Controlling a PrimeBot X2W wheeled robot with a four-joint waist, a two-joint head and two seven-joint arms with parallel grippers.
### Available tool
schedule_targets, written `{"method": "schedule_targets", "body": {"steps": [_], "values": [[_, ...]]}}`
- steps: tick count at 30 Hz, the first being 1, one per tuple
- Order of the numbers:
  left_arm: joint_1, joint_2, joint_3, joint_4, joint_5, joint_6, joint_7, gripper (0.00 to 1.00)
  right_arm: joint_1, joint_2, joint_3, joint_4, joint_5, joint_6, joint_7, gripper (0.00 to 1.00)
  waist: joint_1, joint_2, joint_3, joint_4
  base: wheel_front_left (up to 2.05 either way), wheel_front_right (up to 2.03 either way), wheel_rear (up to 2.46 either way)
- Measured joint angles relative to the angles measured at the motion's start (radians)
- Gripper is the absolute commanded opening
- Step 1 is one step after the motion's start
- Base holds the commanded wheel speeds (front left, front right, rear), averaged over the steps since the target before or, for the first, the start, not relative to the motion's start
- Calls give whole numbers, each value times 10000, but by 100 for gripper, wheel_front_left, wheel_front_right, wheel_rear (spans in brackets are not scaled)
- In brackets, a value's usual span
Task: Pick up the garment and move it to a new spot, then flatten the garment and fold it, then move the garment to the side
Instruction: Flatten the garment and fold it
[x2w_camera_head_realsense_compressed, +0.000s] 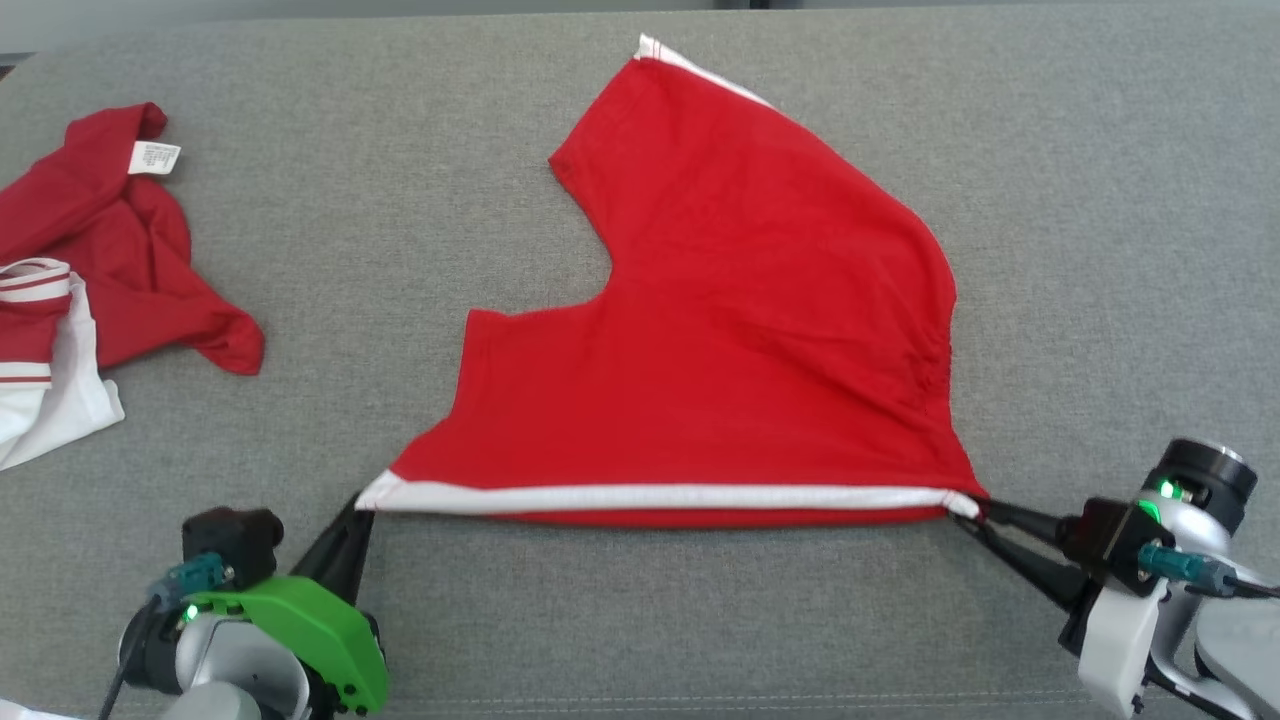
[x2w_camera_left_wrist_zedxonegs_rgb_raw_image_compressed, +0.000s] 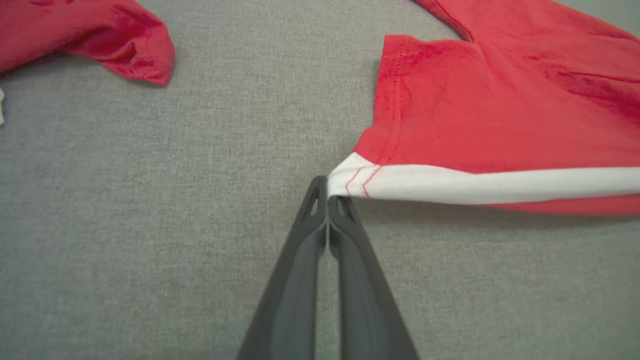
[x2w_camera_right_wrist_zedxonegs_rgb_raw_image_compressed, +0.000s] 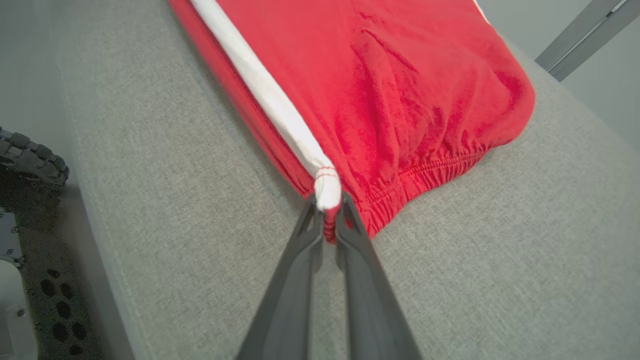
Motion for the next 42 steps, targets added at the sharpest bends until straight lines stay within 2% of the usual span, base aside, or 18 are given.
{"method": "schedule_targets", "body": {"steps": [5,8,12,17,20,25,31,36,42], "values": [[1102,138,-399,-10,-163,0,1003,0,1040,-182,437,-148,663,48,36,0,0,0,-396,234,0,0,0],[1550,136,-293,-226,-303,0,1162,0,1301,-261,516,-217,702,48,84,0,0,0,-539,343,0,0,0],[1626,144,201,-614,-303,0,1112,0,1284,31,368,-201,817,38,82,0,0,0,-563,266,0,0,0],[1599,167,535,-1597,-337,6,986,0,1295,520,-535,-497,1896,-384,73,0,0,0,-626,141,0,0,0],[1467,278,1091,-2472,-548,12,721,0,1266,878,-1572,-1241,2943,-681,27,0,0,0,-740,76,0,0,0],[659,612,2516,-4044,-535,12,79,0,948,1287,-3024,-3033,3933,-750,27,0,0,0,-1022,-72,0,0,0],[116,974,3325,-6119,-447,12,25,0,1068,1367,-3749,-4846,5304,-545,0,0,0,0,-1384,-325,0,0,0],[-234,1340,3877,-7586,-447,13,464,0,1576,1354,-4309,-6270,6487,-476,-2,0,0,0,-1555,-567,0,0,0],[-265,1471,4562,-8291,-493,13,1258,0,2525,792,-4341,-7202,7666,-391,0,0,0,0,-1612,-821,0,0,0]]}}
